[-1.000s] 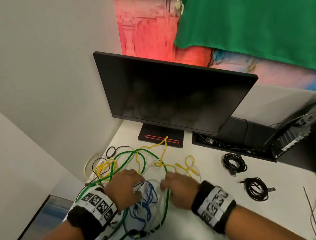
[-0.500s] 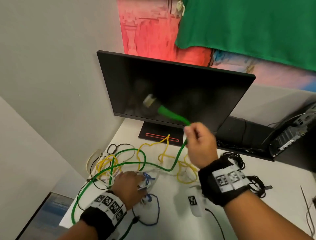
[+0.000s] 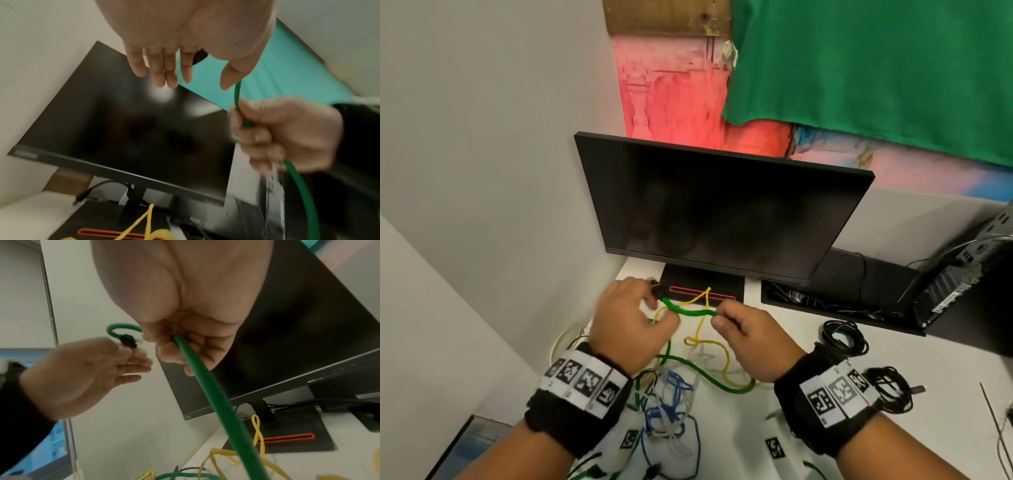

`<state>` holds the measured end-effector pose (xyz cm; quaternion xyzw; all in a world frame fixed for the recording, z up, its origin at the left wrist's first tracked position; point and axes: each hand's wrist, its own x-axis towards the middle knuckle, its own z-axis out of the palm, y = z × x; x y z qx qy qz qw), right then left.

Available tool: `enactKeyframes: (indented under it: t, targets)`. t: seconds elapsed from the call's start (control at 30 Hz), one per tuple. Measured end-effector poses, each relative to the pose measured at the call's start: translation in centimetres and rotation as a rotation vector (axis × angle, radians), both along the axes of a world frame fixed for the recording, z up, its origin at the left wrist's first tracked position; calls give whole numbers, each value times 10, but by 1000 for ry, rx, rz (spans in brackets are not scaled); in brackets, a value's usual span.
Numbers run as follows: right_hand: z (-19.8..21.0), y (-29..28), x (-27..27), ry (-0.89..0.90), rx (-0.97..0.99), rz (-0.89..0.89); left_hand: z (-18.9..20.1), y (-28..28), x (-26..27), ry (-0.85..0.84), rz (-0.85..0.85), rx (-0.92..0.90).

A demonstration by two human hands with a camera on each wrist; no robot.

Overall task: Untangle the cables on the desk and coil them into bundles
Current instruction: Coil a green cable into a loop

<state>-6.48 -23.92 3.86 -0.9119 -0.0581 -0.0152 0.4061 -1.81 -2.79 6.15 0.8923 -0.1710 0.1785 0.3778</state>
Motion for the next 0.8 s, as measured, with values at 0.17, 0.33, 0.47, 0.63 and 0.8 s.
enactKeyframes:
  t: [0.17,0.33,0.47,0.63,0.8]
  targets:
    - [-3,-4,8,8,9,-75,3,0,8,-25,-51,122]
    - [1,10,14,-95,200,-33,-4,-20,3,450,-417,97]
    - [-14,-19,19,89,422,-76,14,-8,15,646,-316,-499]
    - [-59,-48,14,177,513,-264,30,2,28,636,-319,-715]
    - [-63,-20,19,126,601,-458,8,-6,29,431,-406,-364]
